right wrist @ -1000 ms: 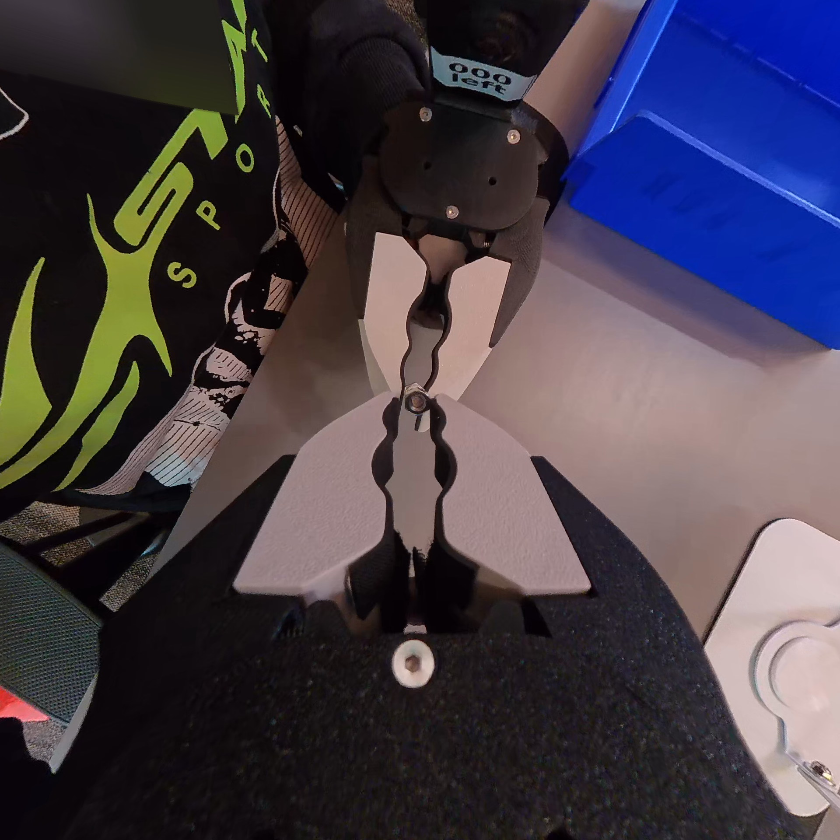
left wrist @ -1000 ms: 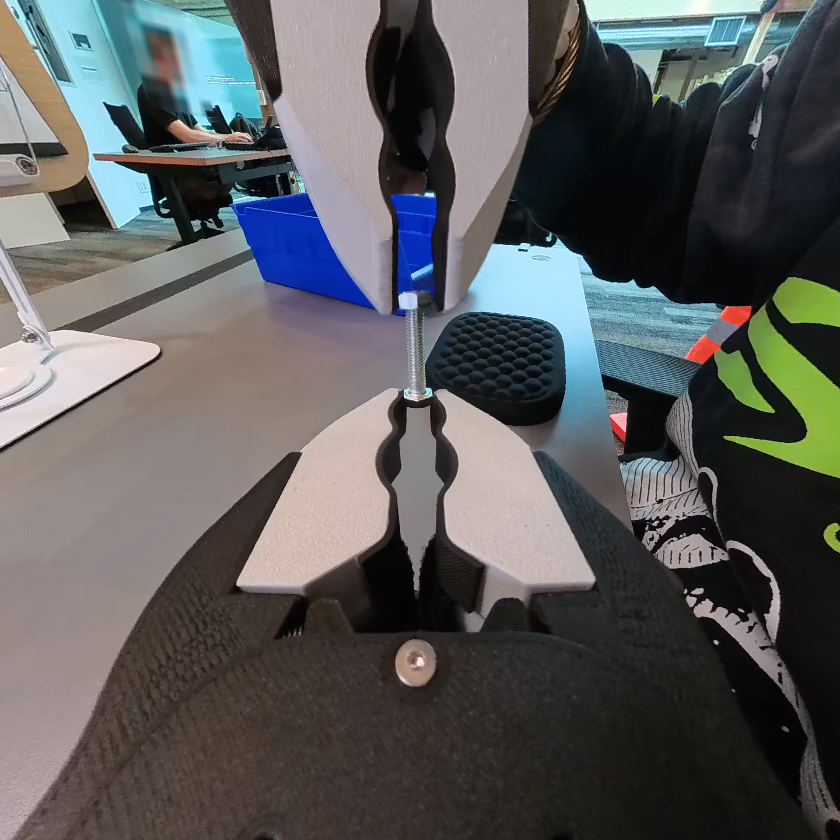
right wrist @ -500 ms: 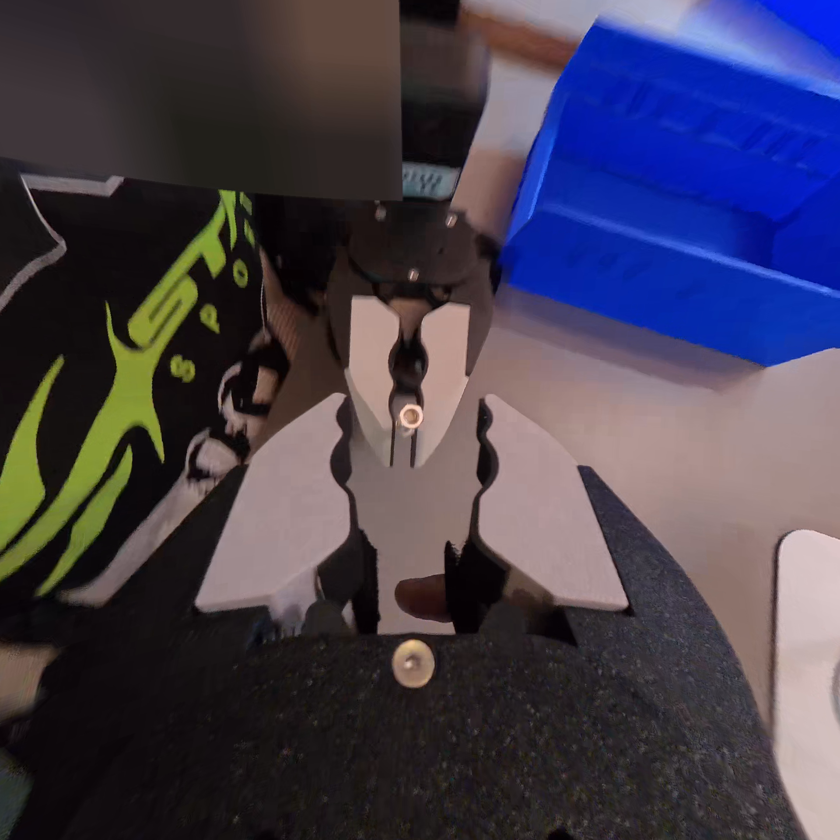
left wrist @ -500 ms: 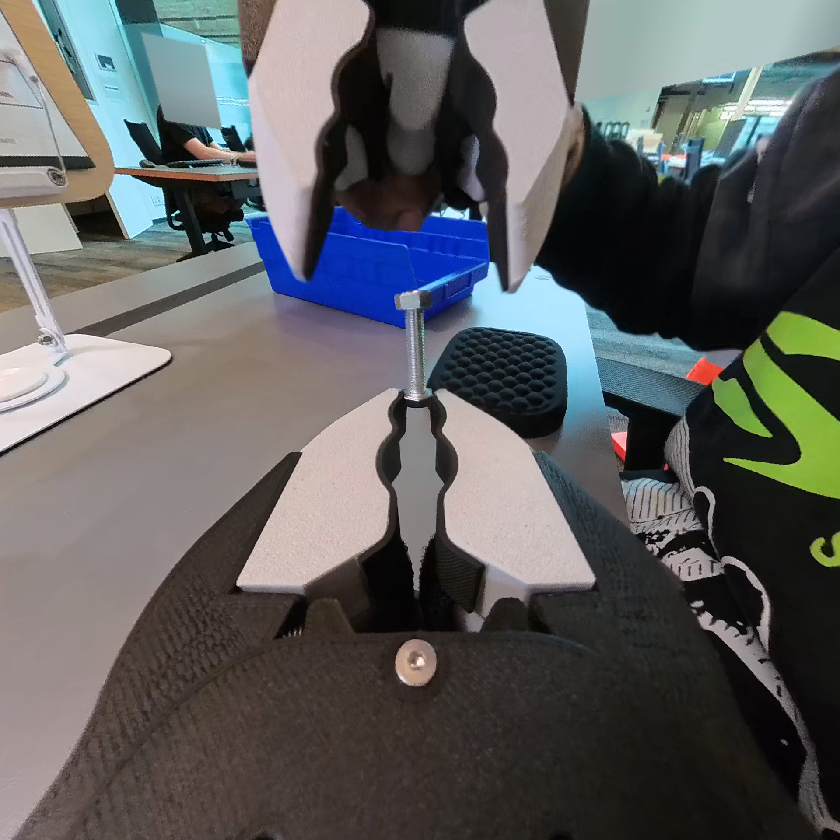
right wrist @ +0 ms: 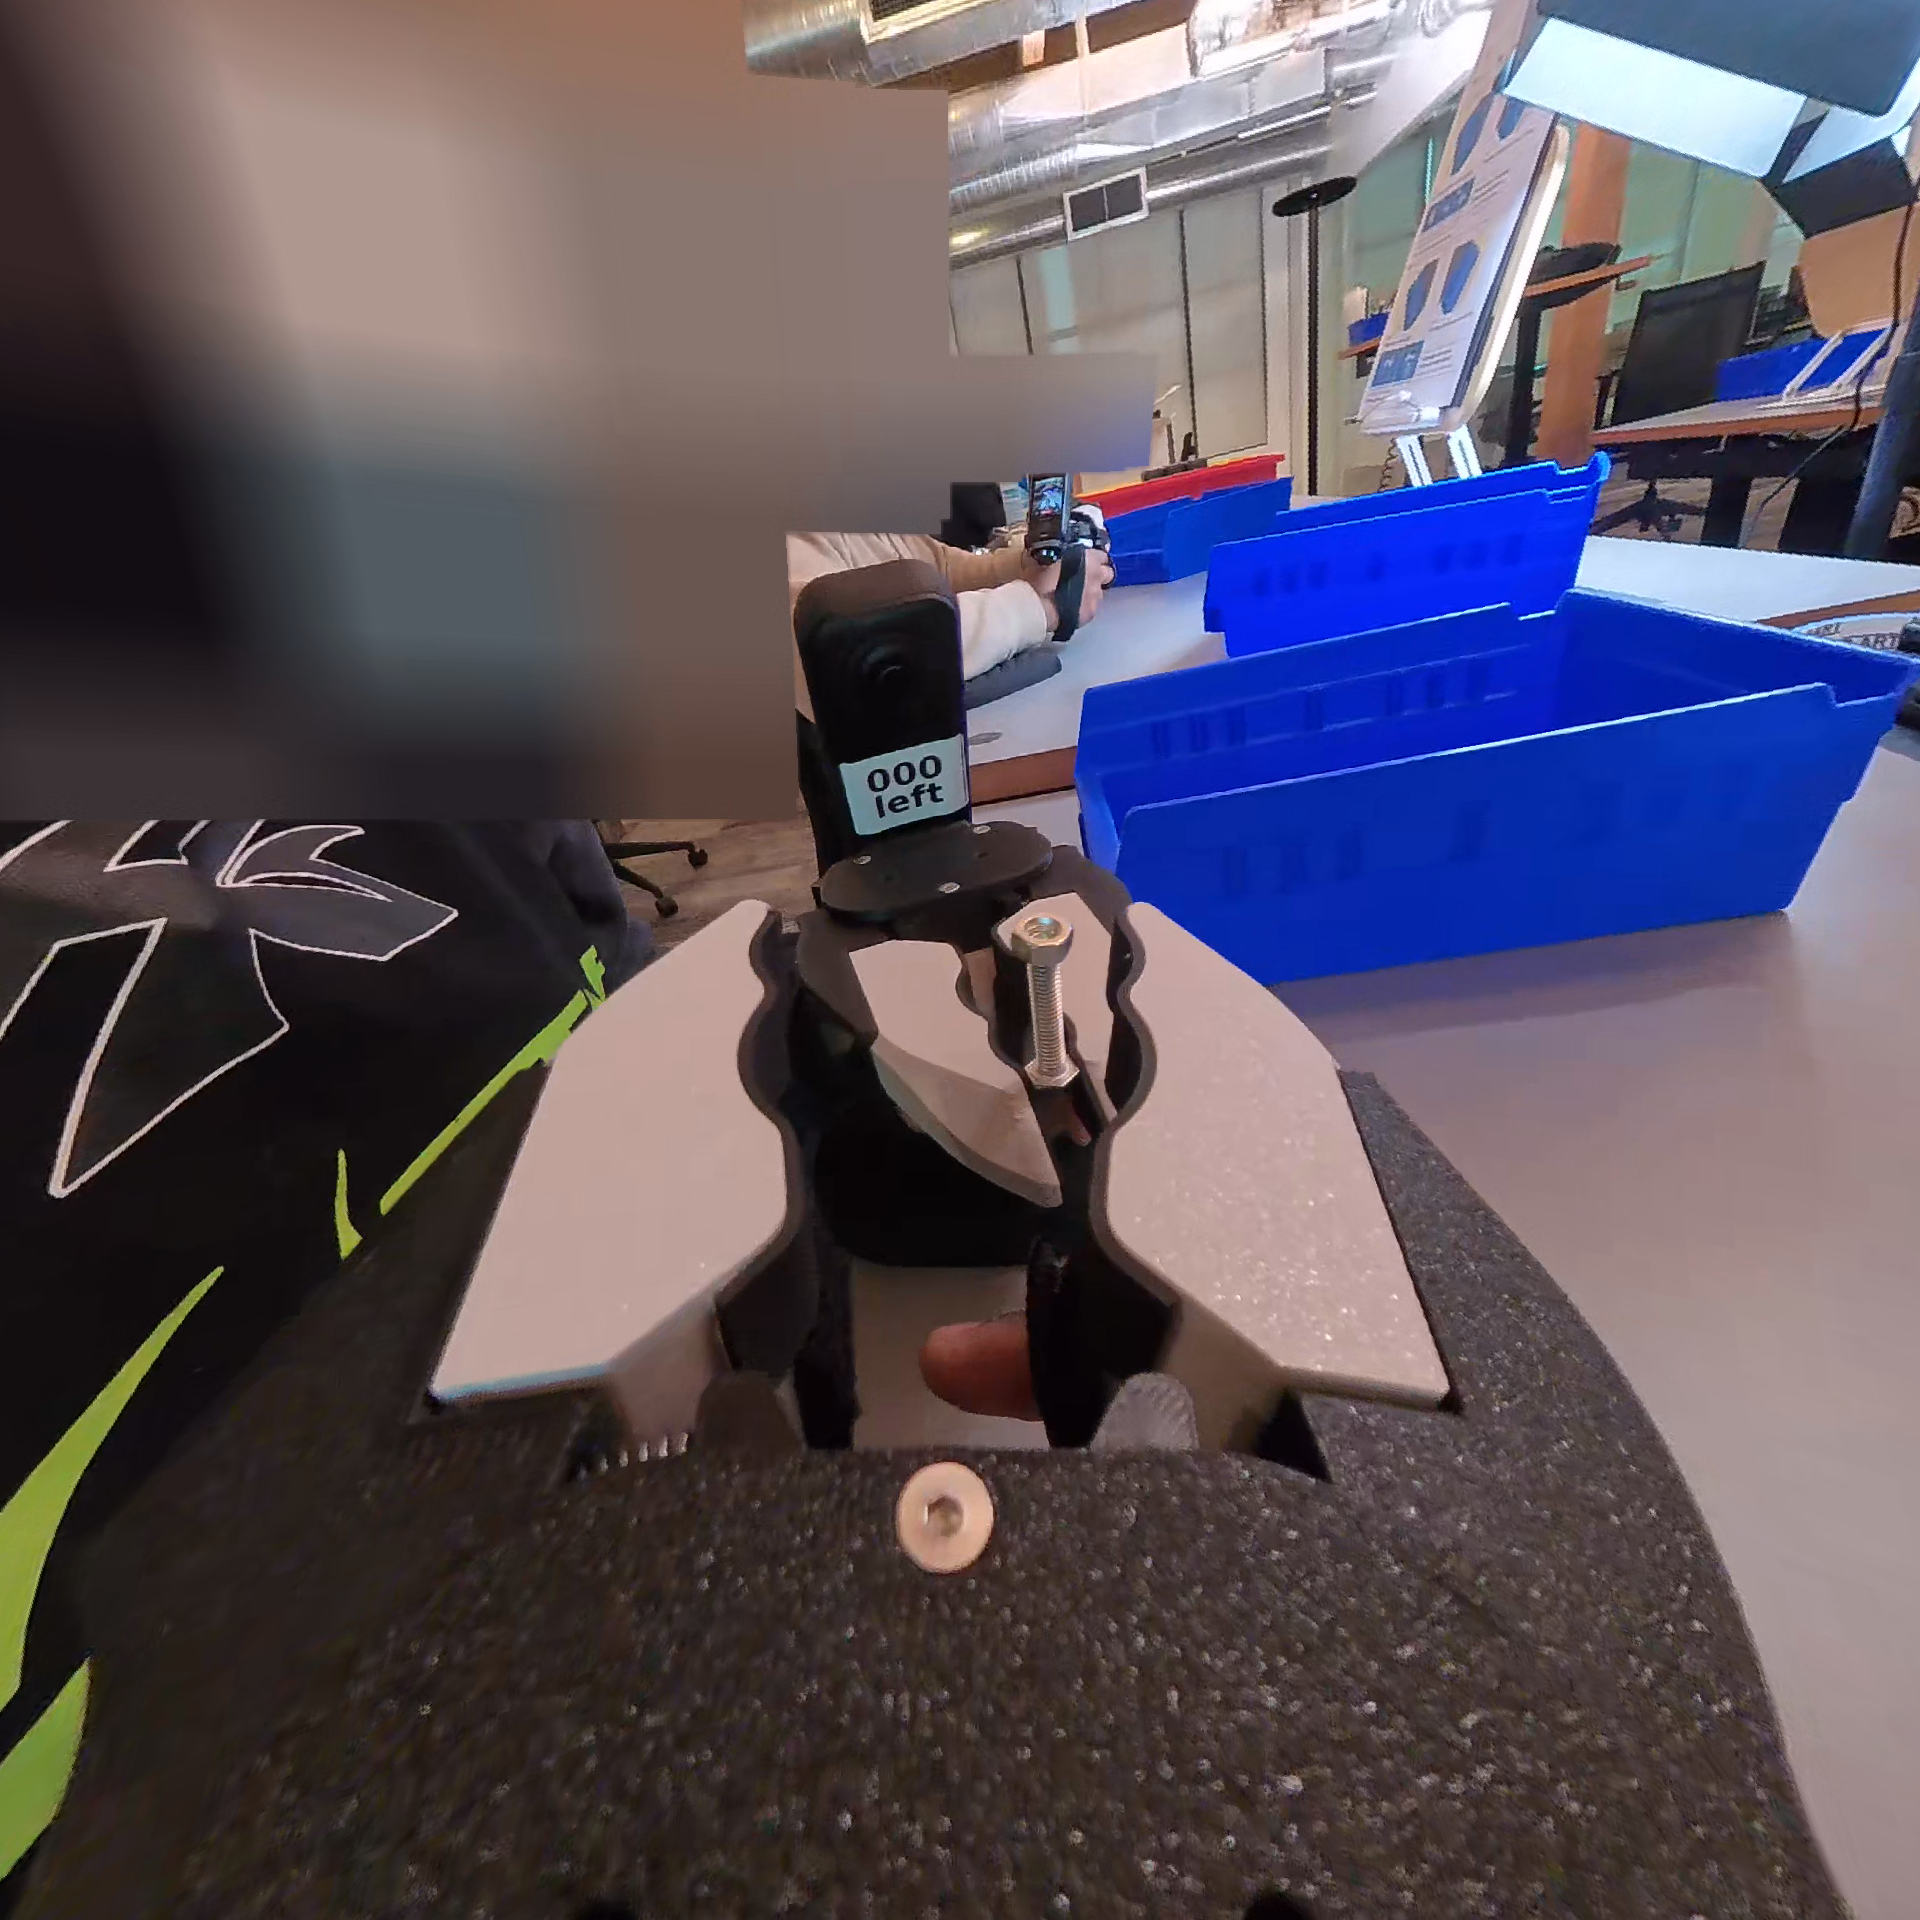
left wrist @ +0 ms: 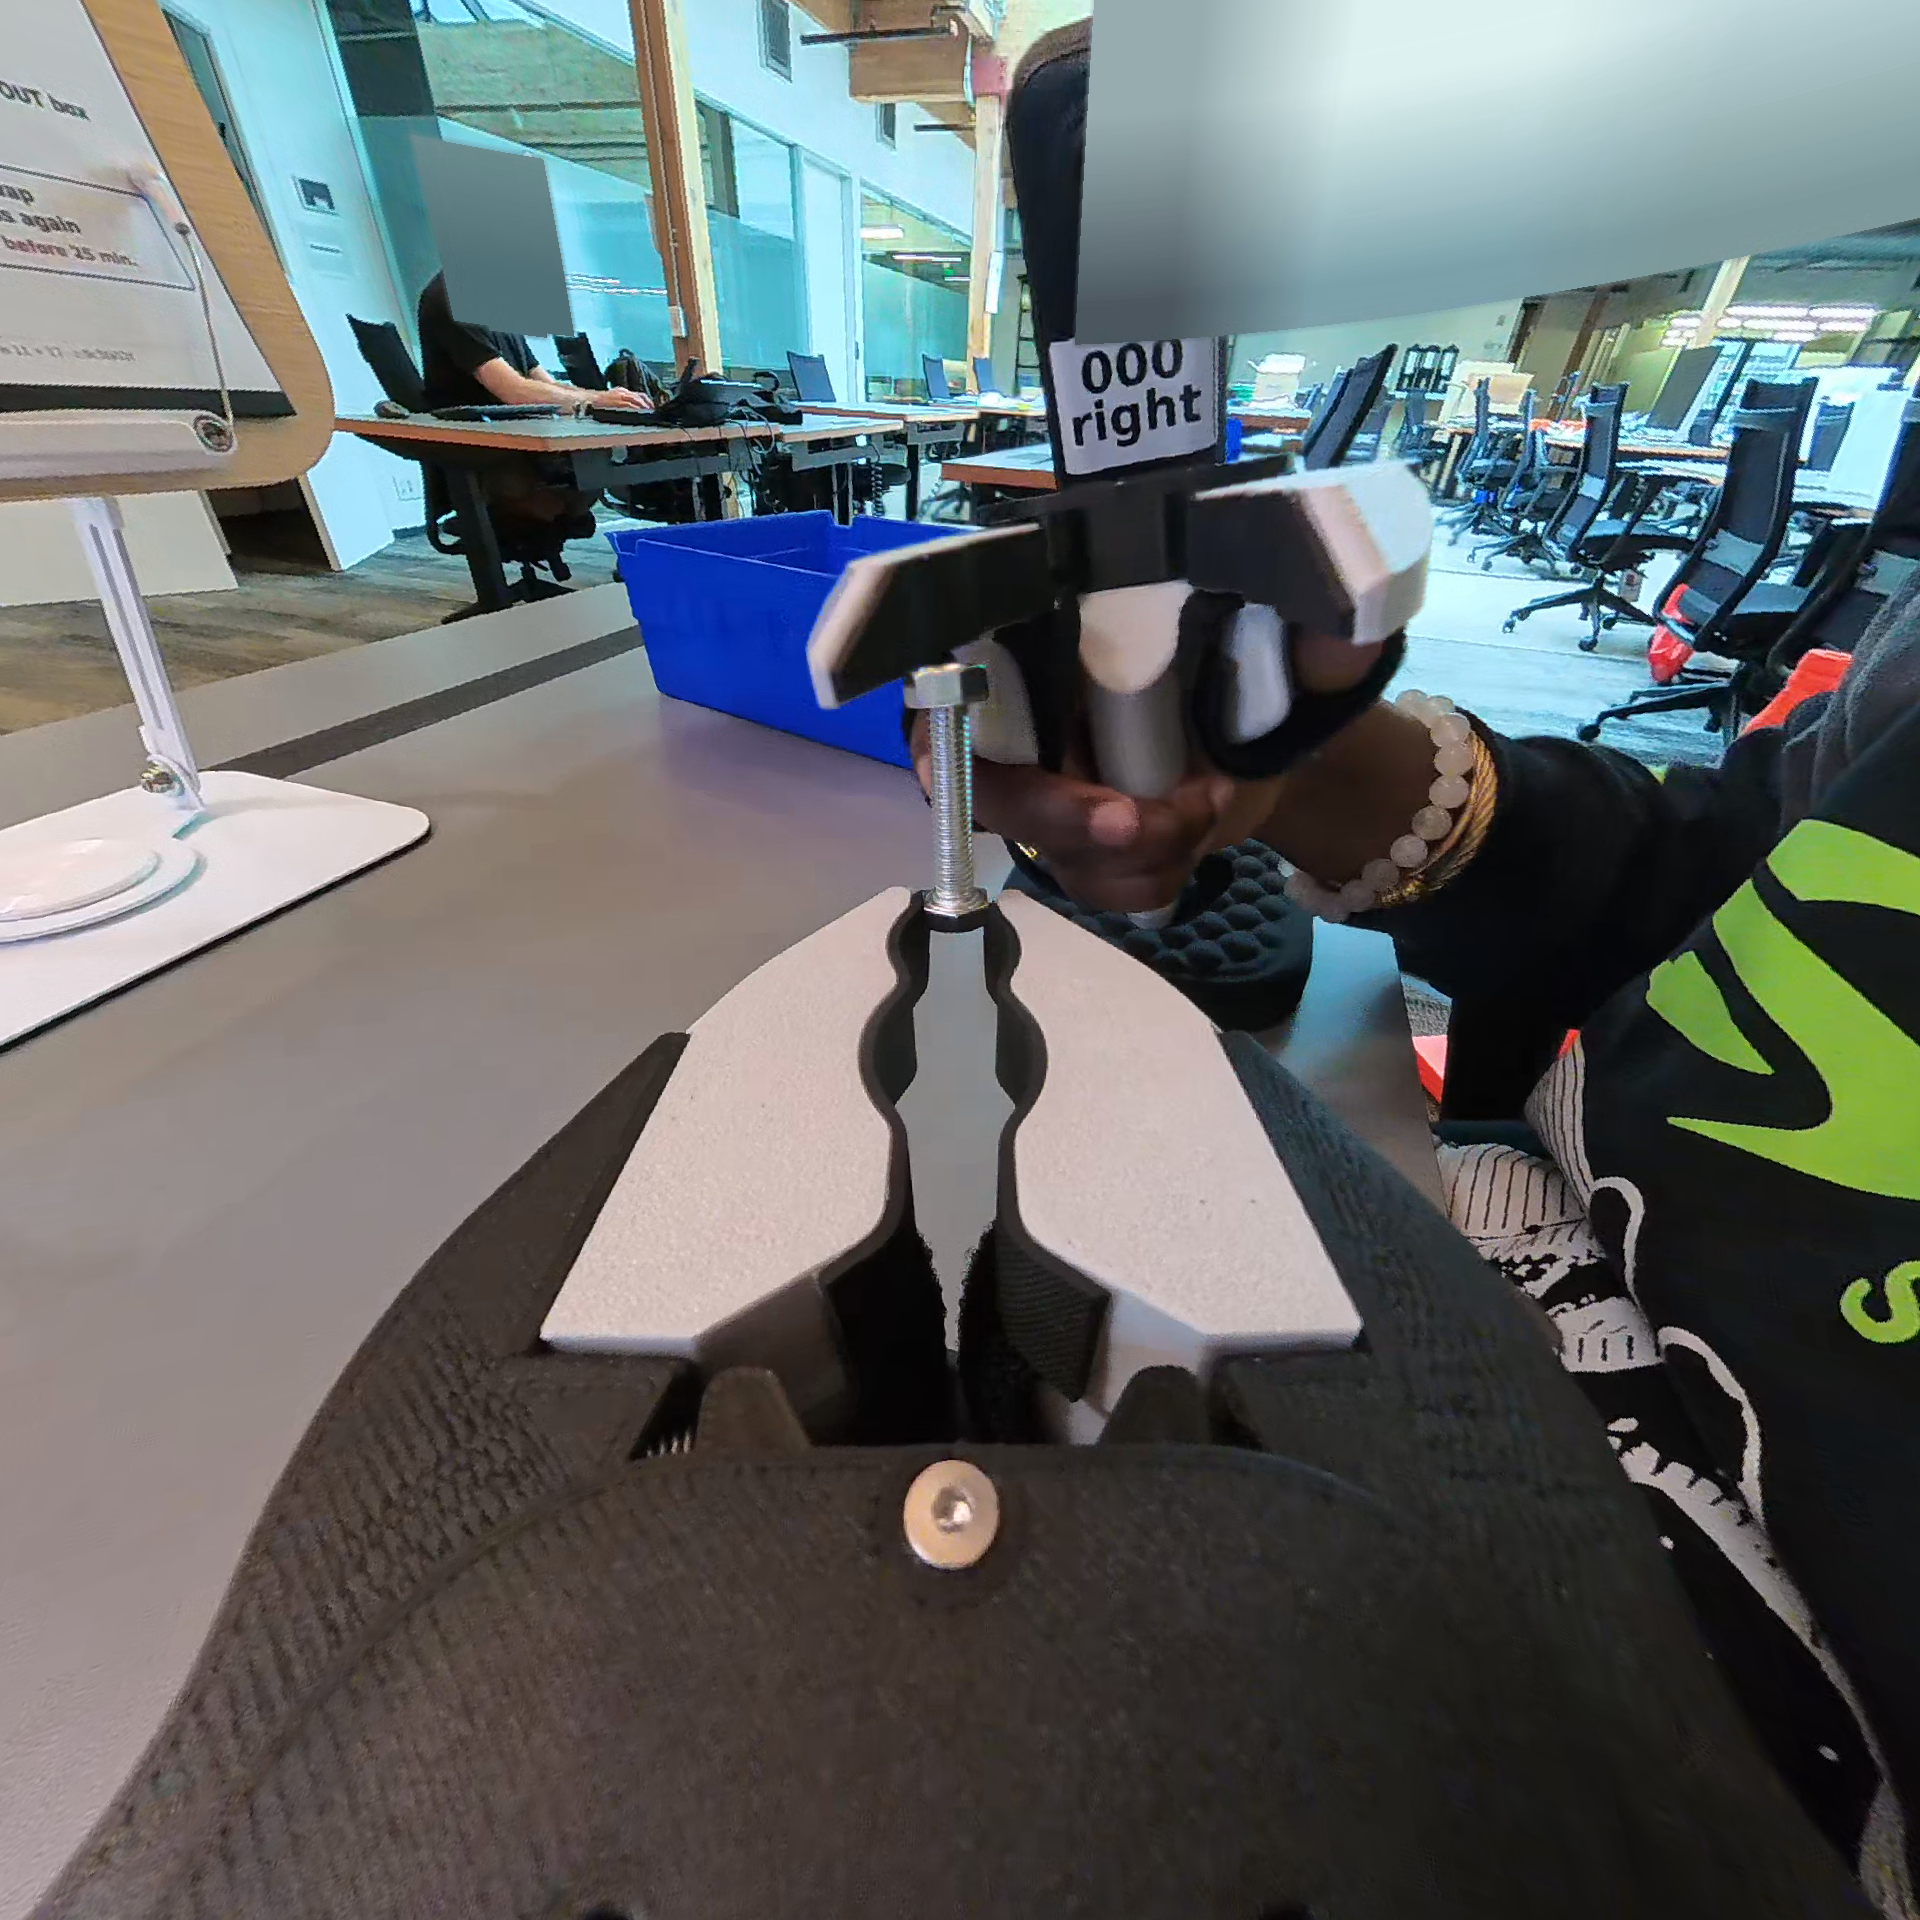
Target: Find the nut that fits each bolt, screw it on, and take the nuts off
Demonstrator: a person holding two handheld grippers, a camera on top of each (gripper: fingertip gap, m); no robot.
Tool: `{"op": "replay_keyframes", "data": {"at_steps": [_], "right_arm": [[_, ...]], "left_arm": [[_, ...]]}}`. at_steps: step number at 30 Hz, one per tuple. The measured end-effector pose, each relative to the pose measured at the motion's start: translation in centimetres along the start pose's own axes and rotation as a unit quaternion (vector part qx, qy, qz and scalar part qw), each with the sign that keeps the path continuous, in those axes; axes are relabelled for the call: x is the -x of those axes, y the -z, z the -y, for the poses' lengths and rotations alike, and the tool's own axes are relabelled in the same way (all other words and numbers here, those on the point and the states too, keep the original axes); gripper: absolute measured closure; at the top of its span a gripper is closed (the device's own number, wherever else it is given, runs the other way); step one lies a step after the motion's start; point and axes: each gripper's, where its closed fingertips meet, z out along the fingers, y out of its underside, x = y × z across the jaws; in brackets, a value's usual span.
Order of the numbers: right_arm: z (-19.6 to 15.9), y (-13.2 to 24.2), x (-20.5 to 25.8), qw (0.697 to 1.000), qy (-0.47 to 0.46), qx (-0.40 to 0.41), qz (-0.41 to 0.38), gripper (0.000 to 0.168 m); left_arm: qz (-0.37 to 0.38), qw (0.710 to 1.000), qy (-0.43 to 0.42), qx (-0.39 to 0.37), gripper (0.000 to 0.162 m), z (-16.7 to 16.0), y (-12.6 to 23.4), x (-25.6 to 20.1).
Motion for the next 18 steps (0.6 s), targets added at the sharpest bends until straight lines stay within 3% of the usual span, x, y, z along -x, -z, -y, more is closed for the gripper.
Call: {"op": "replay_keyframes", "data": {"at_steps": [18], "right_arm": [[-0.27, 0.45, 0.15, 1.000, 0.006, 0.016, 0.001, 0.117]], "left_arm": [[0.005, 1.000, 0.007, -0.003, 0.152, 0.04, 0.02, 0.27]]}}
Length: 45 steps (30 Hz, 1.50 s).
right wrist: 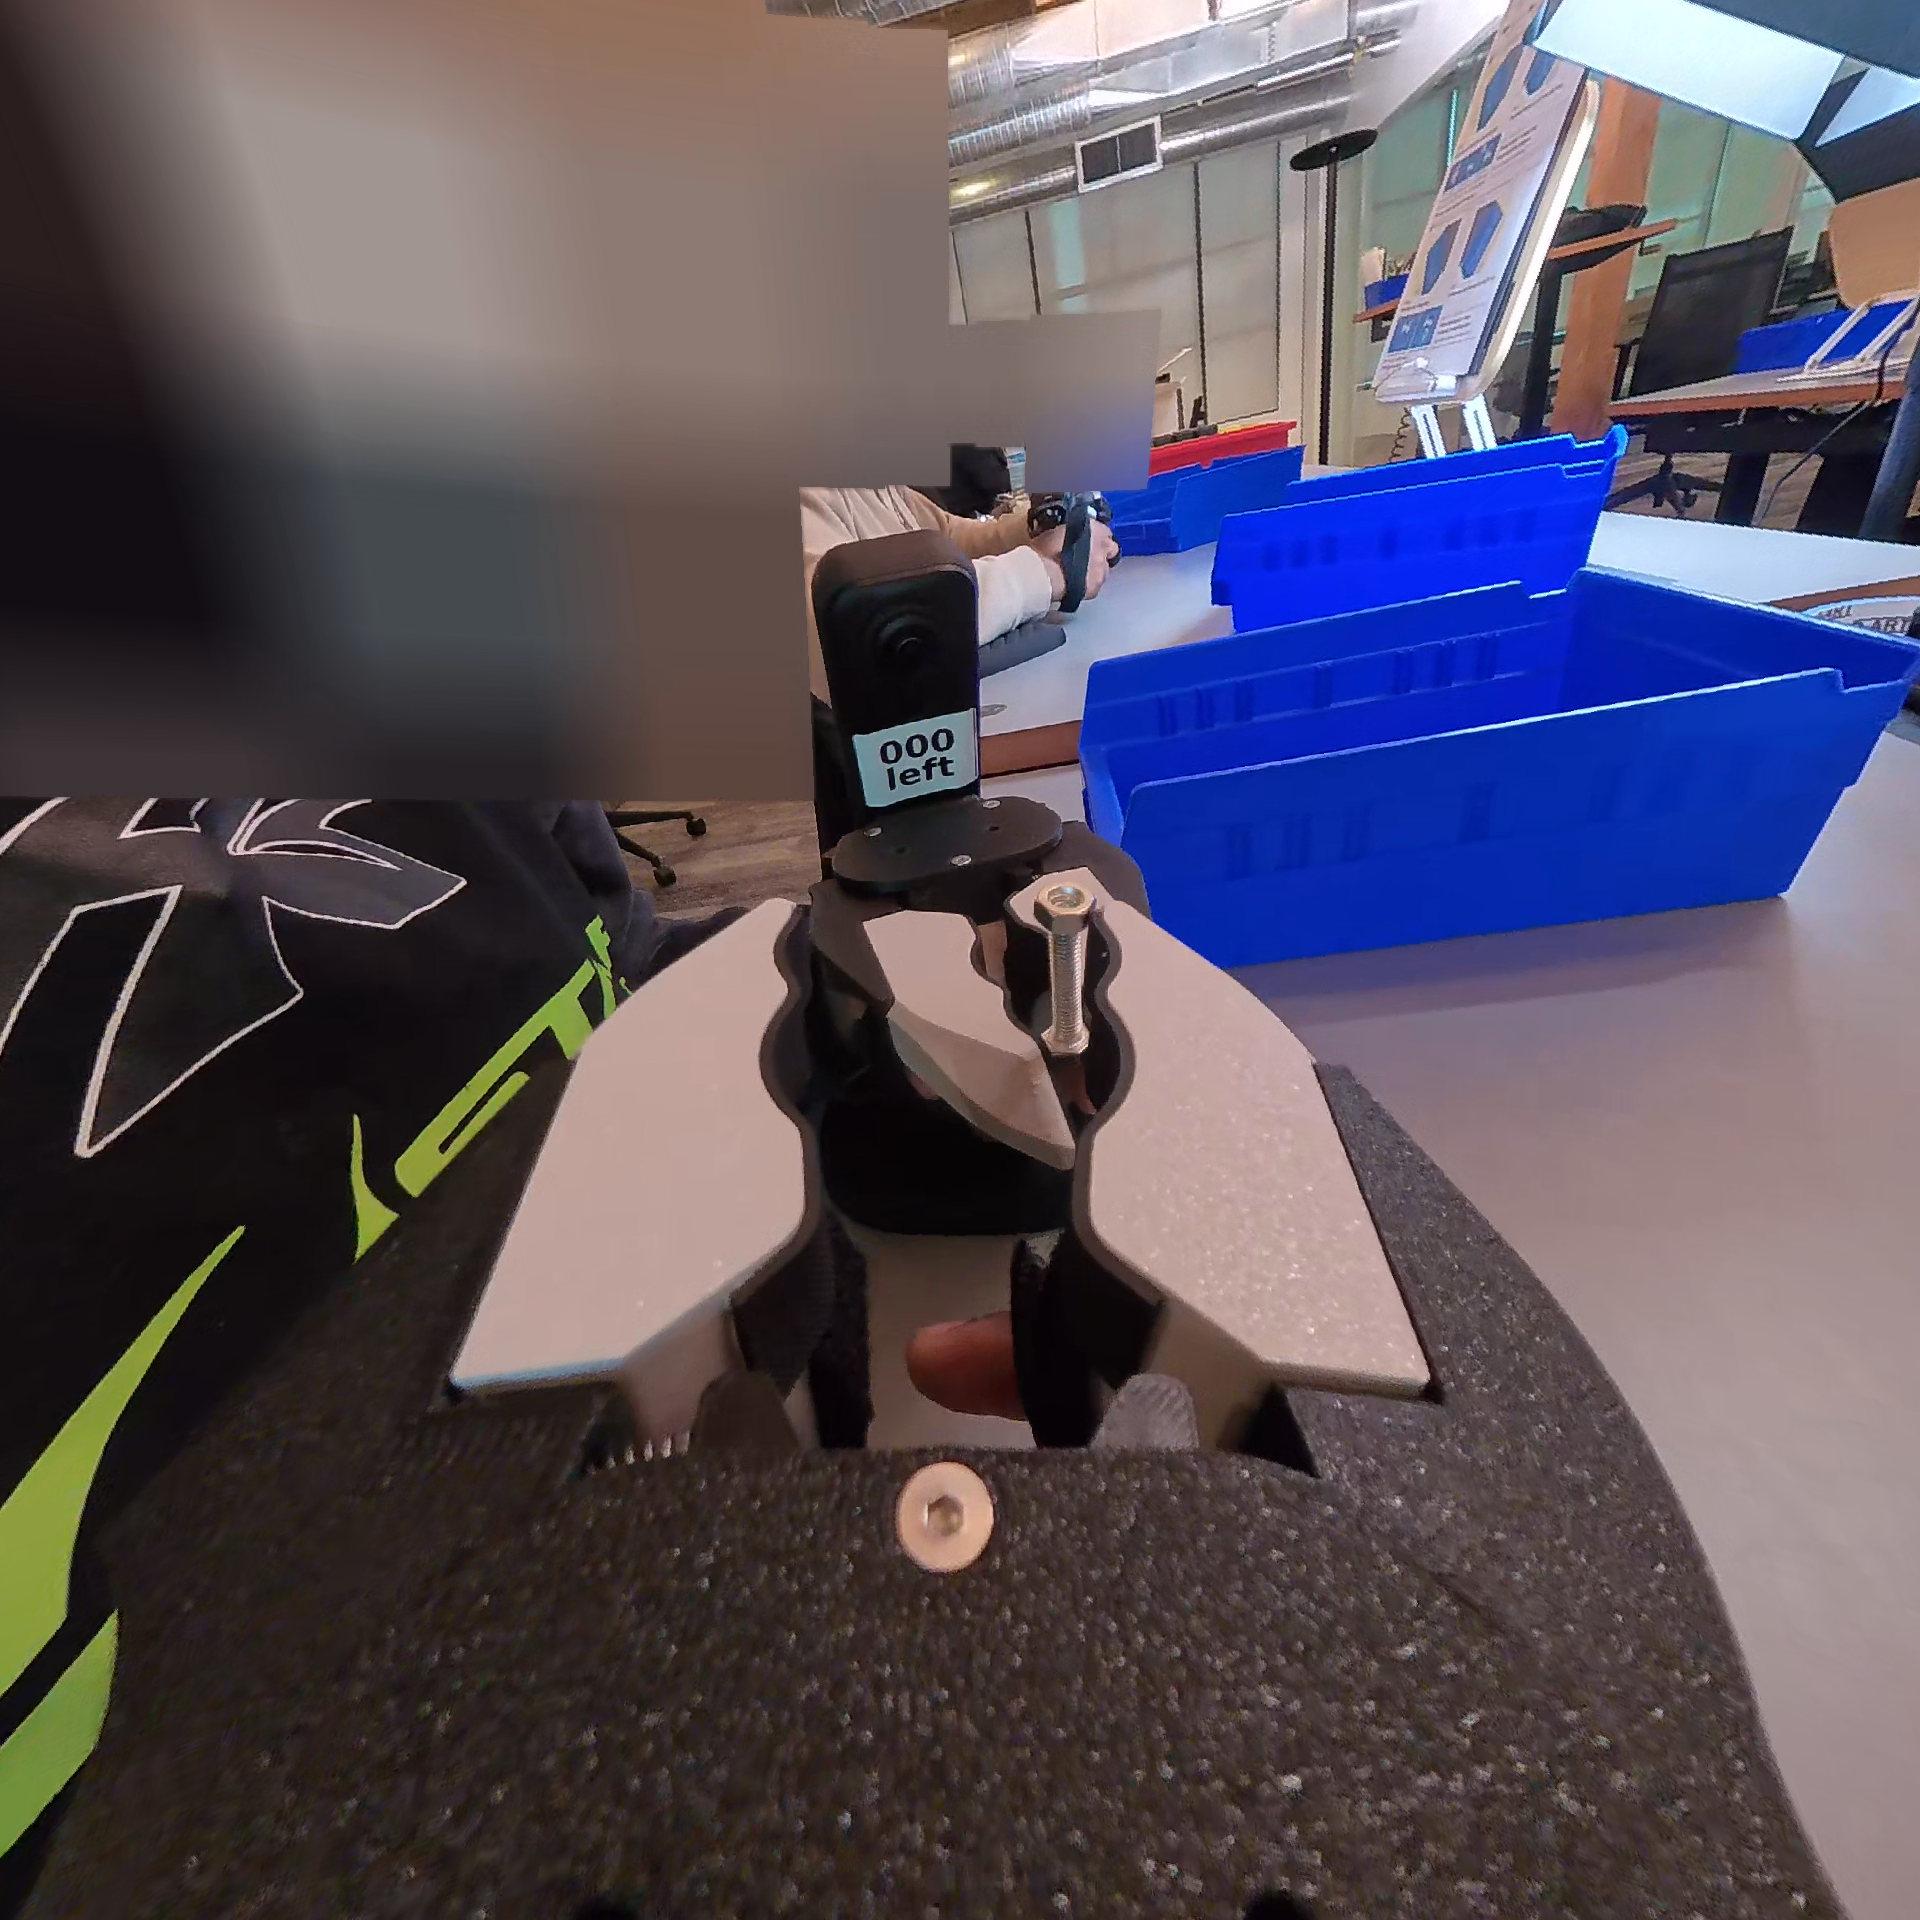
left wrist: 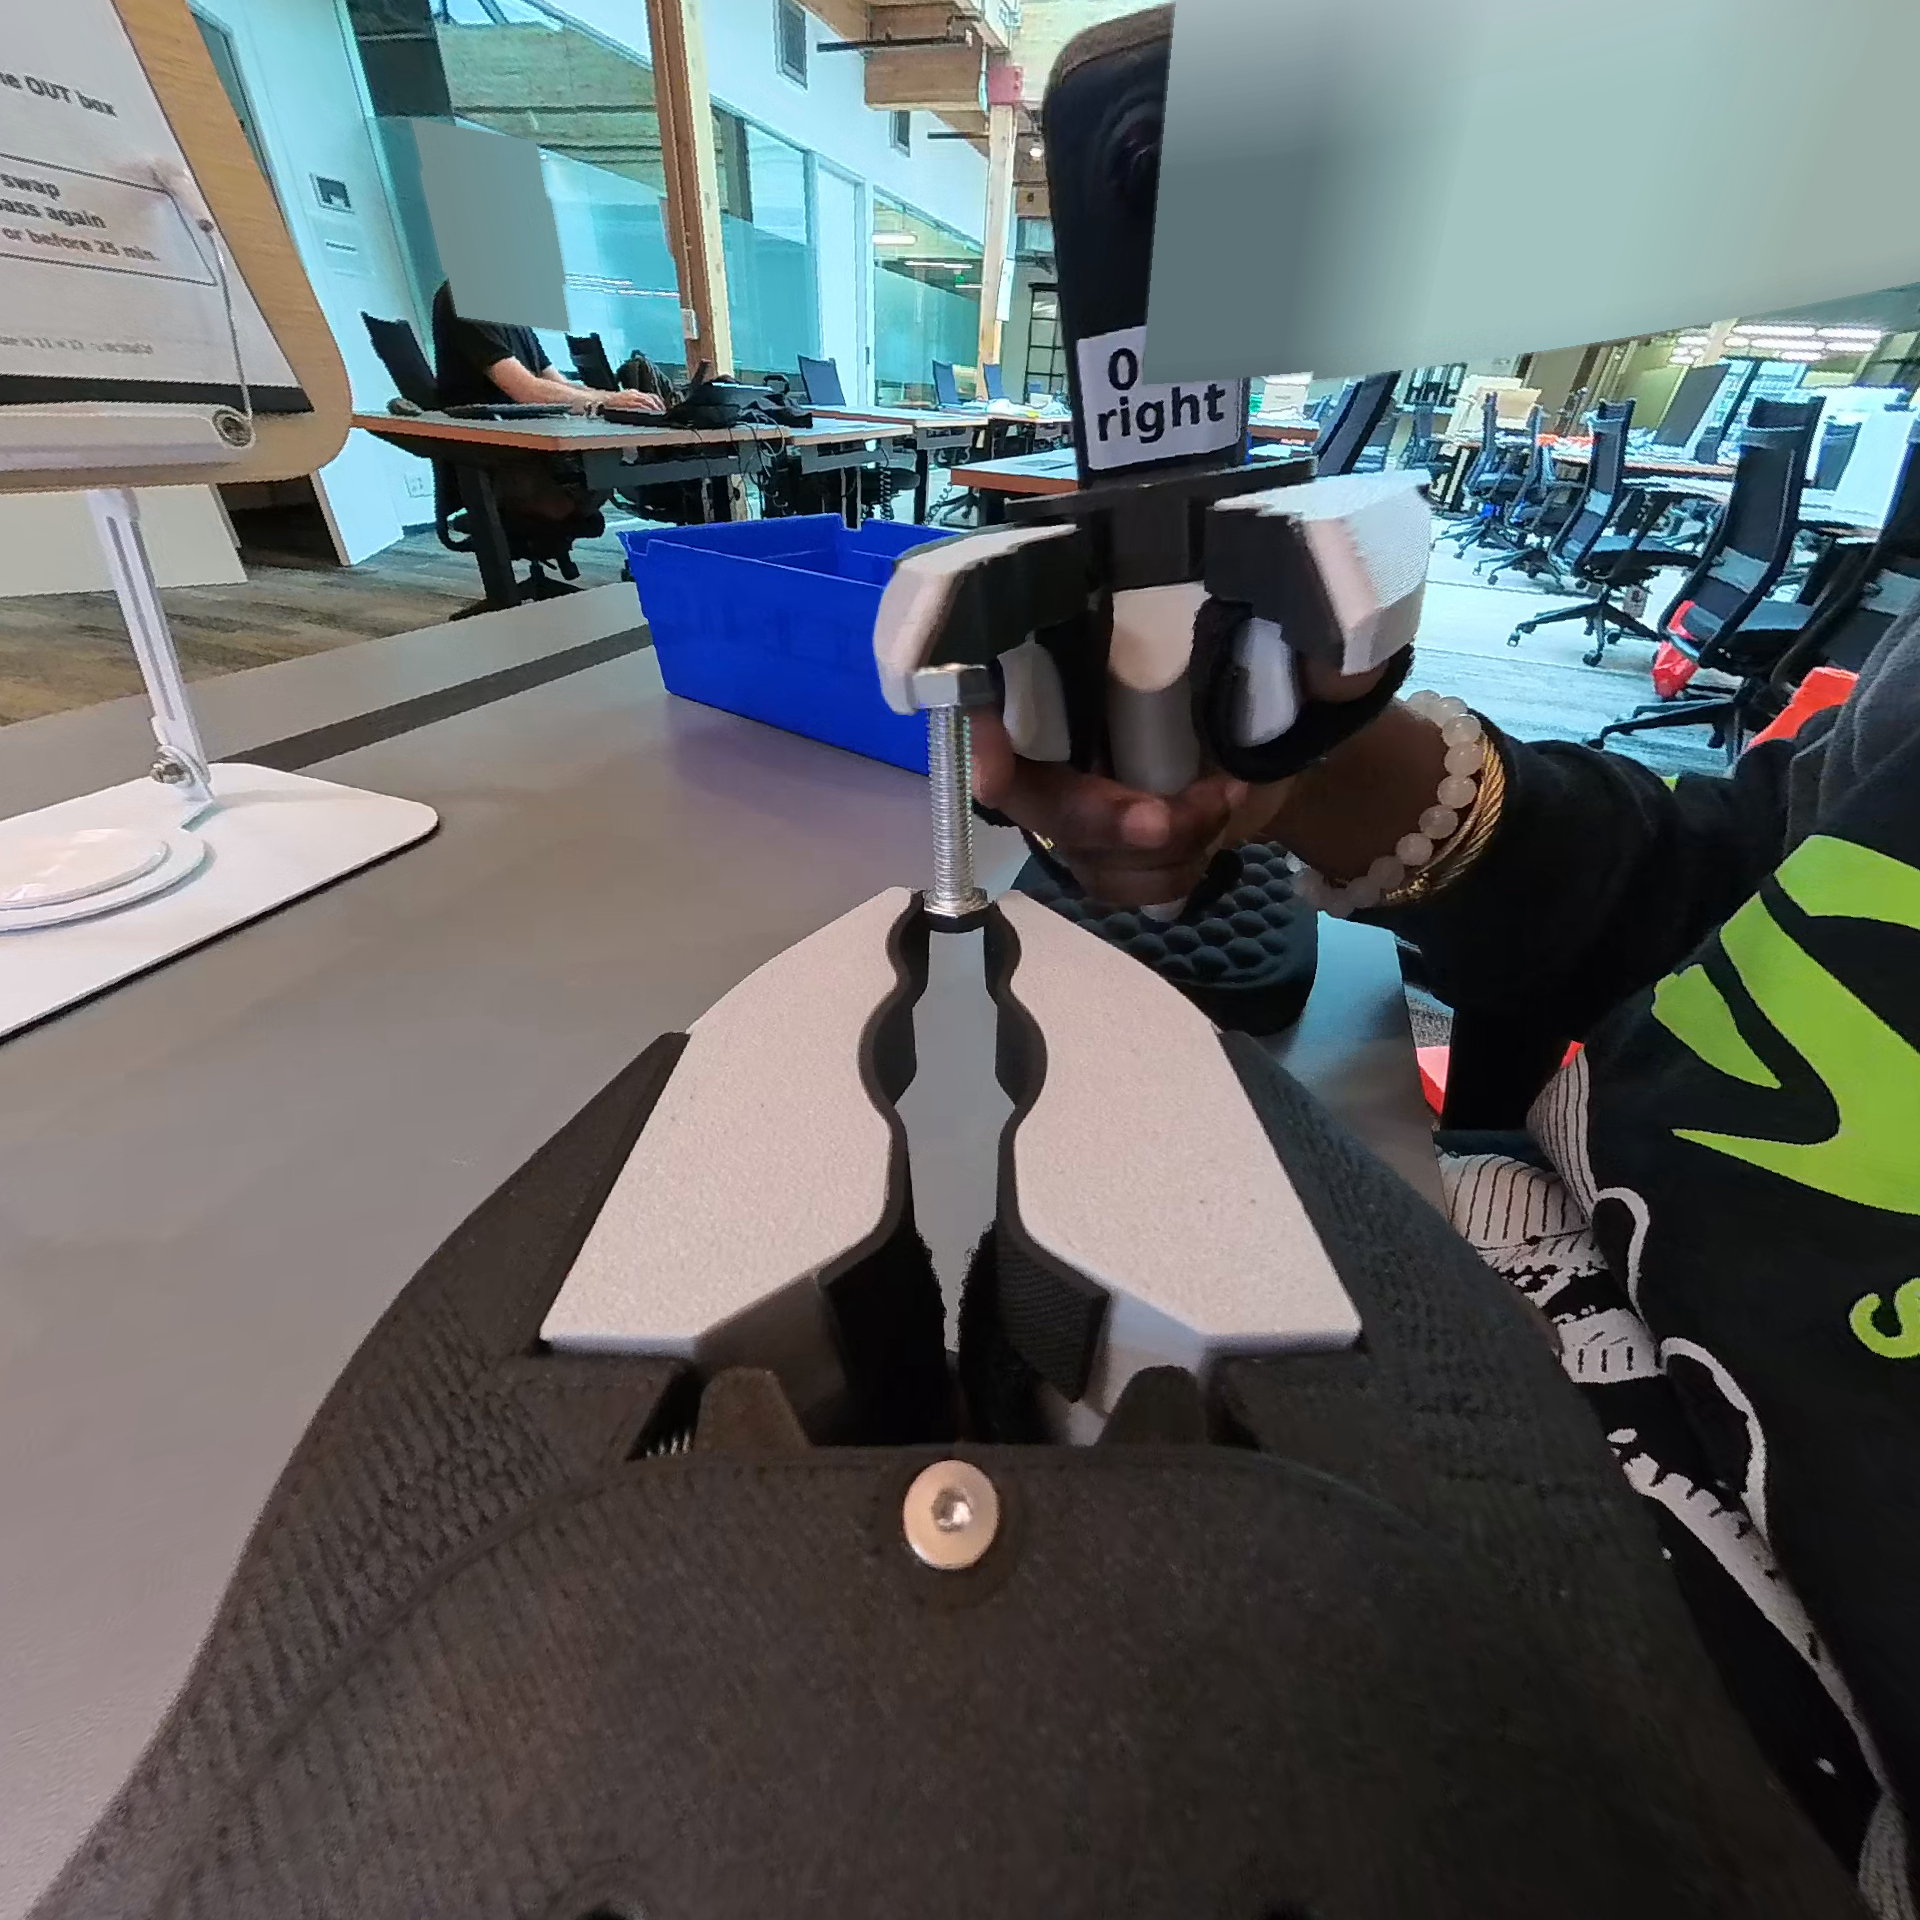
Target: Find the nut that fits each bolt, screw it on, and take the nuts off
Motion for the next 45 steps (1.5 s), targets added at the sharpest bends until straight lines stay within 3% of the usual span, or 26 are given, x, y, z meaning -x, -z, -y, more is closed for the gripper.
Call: {"op": "replay_keyframes", "data": {"at_steps": [13, 26, 45], "right_arm": [[0.03, -0.20, -0.31, 1.000, 0.004, -0.014, -0.001, 0.121], [0.72, -0.28, -0.01, 0.997, 0.076, -0.006, -0.020, 0.121], [0.16, 0.26, -0.37, 0.998, 0.055, -0.004, -0.031, 0.120]], "left_arm": [[-0.002, 1.000, -0.001, 0.005, 0.152, -0.14, -0.11, -0.07], [-0.003, 1.000, 0.001, 0.005, 0.152, -0.16, -0.09, -0.07], [0.000, 1.000, 0.003, 0.003, 0.152, -0.08, -0.02, -0.03]]}}
